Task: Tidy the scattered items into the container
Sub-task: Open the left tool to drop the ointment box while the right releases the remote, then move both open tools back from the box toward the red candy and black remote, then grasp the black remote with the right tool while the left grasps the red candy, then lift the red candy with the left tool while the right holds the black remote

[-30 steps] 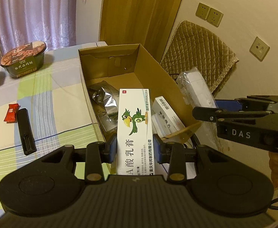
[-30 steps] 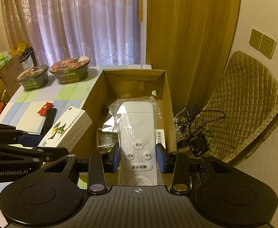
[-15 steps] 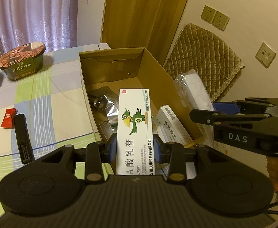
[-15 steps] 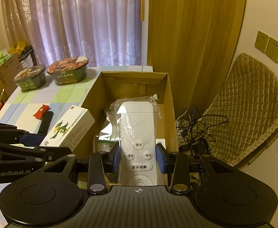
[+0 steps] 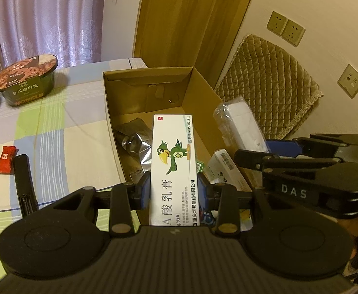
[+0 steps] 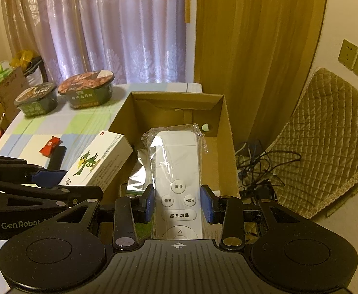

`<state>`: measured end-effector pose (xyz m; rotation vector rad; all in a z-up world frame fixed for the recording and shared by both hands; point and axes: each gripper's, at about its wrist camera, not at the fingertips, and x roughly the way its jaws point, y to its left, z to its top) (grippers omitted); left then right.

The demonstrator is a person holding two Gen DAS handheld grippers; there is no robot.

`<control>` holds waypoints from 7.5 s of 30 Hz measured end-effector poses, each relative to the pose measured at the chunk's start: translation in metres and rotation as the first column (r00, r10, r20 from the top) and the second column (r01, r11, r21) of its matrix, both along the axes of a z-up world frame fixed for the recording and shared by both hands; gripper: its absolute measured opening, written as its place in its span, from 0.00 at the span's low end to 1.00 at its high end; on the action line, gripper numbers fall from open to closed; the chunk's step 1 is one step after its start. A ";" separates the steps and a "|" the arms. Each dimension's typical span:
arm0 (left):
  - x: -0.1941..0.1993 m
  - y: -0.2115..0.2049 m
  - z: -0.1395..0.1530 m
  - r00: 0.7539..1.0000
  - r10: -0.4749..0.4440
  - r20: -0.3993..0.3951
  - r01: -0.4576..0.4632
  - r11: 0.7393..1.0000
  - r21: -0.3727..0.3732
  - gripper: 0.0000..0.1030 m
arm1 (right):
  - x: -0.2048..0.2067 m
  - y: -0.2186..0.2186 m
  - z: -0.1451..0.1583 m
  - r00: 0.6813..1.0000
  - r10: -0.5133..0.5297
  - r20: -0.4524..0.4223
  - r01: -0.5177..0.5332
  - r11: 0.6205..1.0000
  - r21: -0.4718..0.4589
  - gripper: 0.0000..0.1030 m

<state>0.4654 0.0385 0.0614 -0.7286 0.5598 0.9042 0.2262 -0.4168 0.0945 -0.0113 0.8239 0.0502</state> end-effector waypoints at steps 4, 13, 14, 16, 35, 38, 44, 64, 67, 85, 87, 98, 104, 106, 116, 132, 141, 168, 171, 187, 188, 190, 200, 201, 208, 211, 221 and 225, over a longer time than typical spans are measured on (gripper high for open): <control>0.000 0.004 -0.002 1.000 0.007 0.003 -0.007 1.000 -0.005 0.32 | 0.004 -0.001 -0.002 1.000 0.000 -0.002 0.000 1.000 -0.001 0.40; 0.004 0.007 -0.007 1.000 0.015 0.006 -0.015 1.000 -0.013 0.32 | 0.009 -0.003 -0.007 1.000 -0.003 -0.007 0.003 1.000 -0.002 0.40; 0.004 0.008 -0.008 1.000 0.017 0.006 -0.017 1.000 -0.014 0.32 | 0.009 -0.003 -0.007 1.000 -0.002 -0.007 0.002 1.000 -0.002 0.40; 0.005 0.009 -0.009 1.000 0.021 0.006 -0.020 1.000 -0.017 0.32 | 0.009 -0.004 -0.008 1.000 -0.002 -0.008 0.002 1.000 -0.002 0.40; 0.001 0.015 -0.014 0.998 0.064 0.029 -0.063 0.998 -0.019 0.53 | 0.021 -0.006 -0.013 1.000 -0.001 -0.008 0.001 1.000 0.004 0.40; -0.008 0.014 -0.016 0.995 0.091 0.028 -0.091 0.996 -0.024 0.53 | 0.022 -0.006 -0.014 1.000 -0.001 -0.009 0.001 1.000 0.006 0.40; -0.028 0.009 -0.022 0.991 0.135 0.021 -0.134 0.990 -0.035 0.53 | 0.024 -0.003 -0.016 1.000 0.004 -0.012 -0.004 1.000 0.022 0.40; -0.089 -0.031 -0.039 0.976 0.219 -0.004 -0.219 0.974 -0.062 0.55 | -0.010 0.007 -0.013 0.999 -0.032 0.031 0.029 0.996 0.081 0.86; -0.105 -0.044 -0.043 0.971 0.237 -0.018 -0.237 0.969 -0.066 0.56 | -0.026 0.014 -0.011 0.999 -0.039 0.034 0.035 0.995 0.098 0.86; -0.247 -0.086 -0.049 0.929 0.349 -0.122 -0.355 0.934 -0.030 0.66 | -0.065 0.152 0.018 0.989 0.128 0.075 -0.138 0.981 0.139 0.86; -0.262 -0.082 -0.049 0.928 0.346 -0.140 -0.353 0.936 -0.022 0.66 | -0.056 0.171 0.014 0.987 0.150 0.064 -0.157 0.978 0.135 0.86; -0.304 -0.015 -0.077 0.945 0.268 -0.190 -0.277 0.961 -0.021 0.66 | 0.031 0.251 -0.047 0.974 0.224 -0.019 -0.221 0.969 0.112 0.86; -0.304 0.036 -0.100 0.955 0.211 -0.210 -0.222 0.975 -0.027 0.66 | 0.079 0.262 -0.087 0.974 0.218 -0.065 -0.211 0.973 0.097 0.86; -0.302 0.052 -0.108 0.957 0.193 -0.215 -0.204 0.978 -0.030 0.66 | 0.092 0.263 -0.098 0.975 0.211 -0.075 -0.203 0.974 0.100 0.86; -0.286 0.106 -0.152 0.962 0.132 -0.238 -0.146 0.989 -0.040 0.65 | 0.119 0.273 -0.144 0.972 0.214 -0.098 -0.205 0.974 0.093 0.86; -0.296 0.127 -0.177 0.961 0.150 -0.233 -0.163 0.986 -0.038 0.65 | 0.132 0.295 -0.185 0.969 0.240 -0.064 -0.240 0.971 0.007 0.45; -0.267 0.155 -0.182 0.970 0.124 -0.209 -0.123 0.992 0.018 0.64 | 0.138 0.270 -0.184 0.977 0.208 -0.043 -0.209 0.978 -0.026 0.40; -0.247 -0.064 -0.177 0.965 0.068 -0.254 -0.092 0.993 -0.081 0.29 | -0.012 0.248 -0.166 0.945 0.266 -0.191 -0.258 0.964 0.069 0.40; -0.237 -0.101 -0.174 0.962 0.074 -0.263 -0.099 0.992 -0.082 0.29 | -0.049 0.250 -0.163 0.932 0.290 -0.217 -0.286 0.957 0.049 0.40; -0.232 -0.140 -0.173 0.941 0.153 -0.302 -0.177 0.983 -0.056 0.45 | -0.088 0.244 -0.170 0.934 0.323 -0.150 -0.322 0.946 0.030 0.70; -0.232 -0.140 -0.173 0.940 0.149 -0.306 -0.174 0.983 -0.054 0.46 | -0.086 0.245 -0.172 0.934 0.328 -0.143 -0.328 0.944 0.026 0.70; -0.232 -0.139 -0.174 0.941 0.144 -0.307 -0.168 0.984 -0.053 0.46 | -0.084 0.247 -0.175 0.932 0.335 -0.139 -0.336 0.942 0.014 0.70; -0.233 -0.137 -0.174 0.947 0.115 -0.298 -0.141 0.988 -0.065 0.46 | -0.088 0.244 -0.181 0.935 0.339 -0.107 -0.341 0.940 0.006 0.70; -0.233 -0.136 -0.174 0.948 0.111 -0.298 -0.137 0.988 -0.067 0.46 | -0.088 0.244 -0.181 0.934 0.340 -0.107 -0.341 0.940 0.007 0.70; -0.231 -0.132 -0.172 0.954 0.058 -0.293 -0.092 0.990 -0.105 0.32 | -0.086 0.244 -0.181 0.934 0.342 -0.106 -0.343 0.939 0.008 0.70; -0.230 -0.135 -0.171 0.952 0.063 -0.298 -0.098 0.990 -0.105 0.26 | -0.085 0.243 -0.180 0.933 0.342 -0.107 -0.343 0.939 0.010 0.70; -0.231 -0.140 -0.169 0.949 0.088 -0.302 -0.125 0.986 -0.106 0.25 | -0.085 0.246 -0.180 0.927 0.362 -0.096 -0.364 0.931 -0.007 0.56; -0.232 -0.141 -0.169 0.949 0.089 -0.303 -0.127 0.986 -0.107 0.25 | -0.087 0.248 -0.181 0.921 0.379 -0.090 -0.381 0.924 -0.015 0.49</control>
